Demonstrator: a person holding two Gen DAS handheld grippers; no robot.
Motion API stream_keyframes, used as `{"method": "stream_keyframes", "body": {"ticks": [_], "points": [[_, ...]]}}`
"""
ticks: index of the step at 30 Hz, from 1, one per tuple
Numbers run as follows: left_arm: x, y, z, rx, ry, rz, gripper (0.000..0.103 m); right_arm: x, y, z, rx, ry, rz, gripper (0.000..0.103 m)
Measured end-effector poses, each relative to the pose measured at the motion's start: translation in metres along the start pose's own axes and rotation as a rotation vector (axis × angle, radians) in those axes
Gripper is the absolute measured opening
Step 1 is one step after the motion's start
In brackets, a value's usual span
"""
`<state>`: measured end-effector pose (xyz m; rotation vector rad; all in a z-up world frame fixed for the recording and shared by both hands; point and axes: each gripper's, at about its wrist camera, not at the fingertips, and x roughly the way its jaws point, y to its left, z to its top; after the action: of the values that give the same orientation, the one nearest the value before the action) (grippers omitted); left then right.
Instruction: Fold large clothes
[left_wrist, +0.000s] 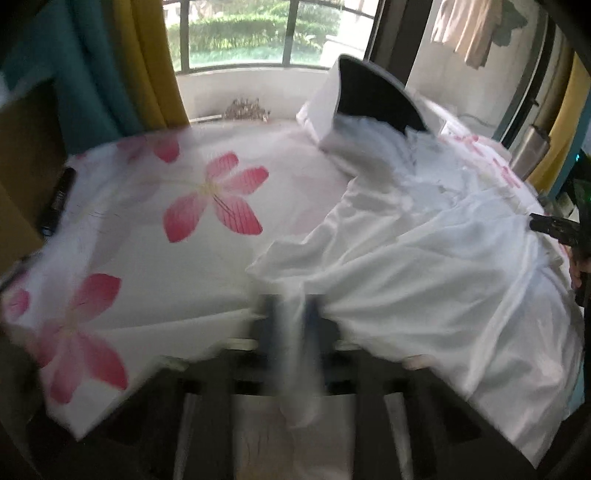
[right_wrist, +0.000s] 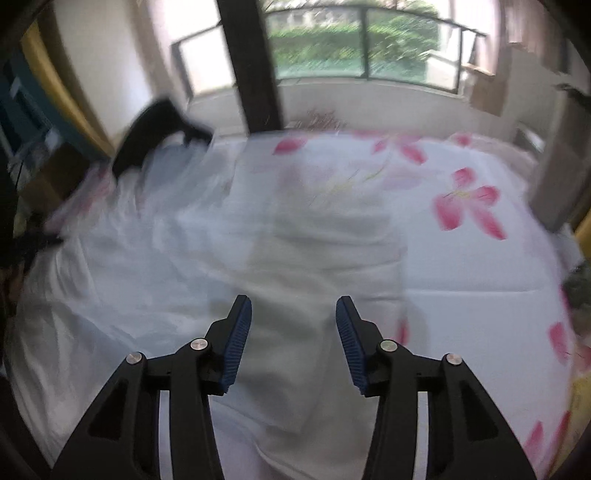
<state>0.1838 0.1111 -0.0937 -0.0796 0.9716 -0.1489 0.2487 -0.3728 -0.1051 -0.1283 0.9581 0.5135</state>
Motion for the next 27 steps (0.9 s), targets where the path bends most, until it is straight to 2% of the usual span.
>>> {"method": "stream_keyframes", "body": {"ticks": [1, 2, 4, 7, 12, 17, 20, 22, 24, 25, 26, 27], "points": [[0.001, 0.0, 0.001, 0.009, -0.024, 0.0, 0.005, 0.005, 0.004, -0.002, -0.024, 0.01, -0.01, 0.032], [0.002, -0.002, 0.002, 0.014, -0.026, 0.008, 0.004, 0.005, 0.009, -0.002, -0.056, -0.006, -0.036, 0.016], [0.001, 0.0, 0.006, 0.011, -0.051, 0.041, 0.004, 0.004, 0.01, 0.001, -0.057, -0.008, -0.037, 0.009], [-0.002, 0.007, 0.012, -0.012, -0.091, 0.08, 0.004, 0.0, 0.012, 0.009, -0.065, -0.033, -0.064, 0.007], [0.005, 0.013, 0.017, -0.015, -0.084, 0.107, 0.004, 0.006, 0.015, 0.015, -0.075, -0.013, -0.072, 0.007], [-0.013, 0.014, 0.016, -0.065, -0.179, 0.082, 0.005, 0.012, 0.019, 0.012, -0.06, 0.021, -0.107, 0.008], [-0.023, 0.007, 0.019, -0.075, -0.194, 0.11, 0.009, 0.008, 0.021, 0.009, -0.042, 0.009, -0.121, 0.009], [-0.031, 0.002, 0.019, -0.076, -0.204, 0.13, 0.012, 0.005, 0.023, 0.008, -0.032, -0.001, -0.127, 0.014], [-0.041, -0.003, 0.019, -0.08, -0.224, 0.129, 0.022, 0.001, 0.027, 0.007, -0.031, -0.01, -0.127, 0.031], [-0.047, -0.005, 0.019, -0.085, -0.238, 0.128, 0.028, -0.003, 0.029, 0.006, -0.03, -0.019, -0.126, 0.047], [-0.052, -0.006, 0.019, -0.09, -0.246, 0.129, 0.04, -0.005, 0.031, 0.005, -0.029, -0.028, -0.125, 0.062], [-0.056, -0.008, 0.019, -0.096, -0.254, 0.131, 0.047, -0.008, 0.033, 0.005, -0.028, -0.036, -0.125, 0.066]]}}
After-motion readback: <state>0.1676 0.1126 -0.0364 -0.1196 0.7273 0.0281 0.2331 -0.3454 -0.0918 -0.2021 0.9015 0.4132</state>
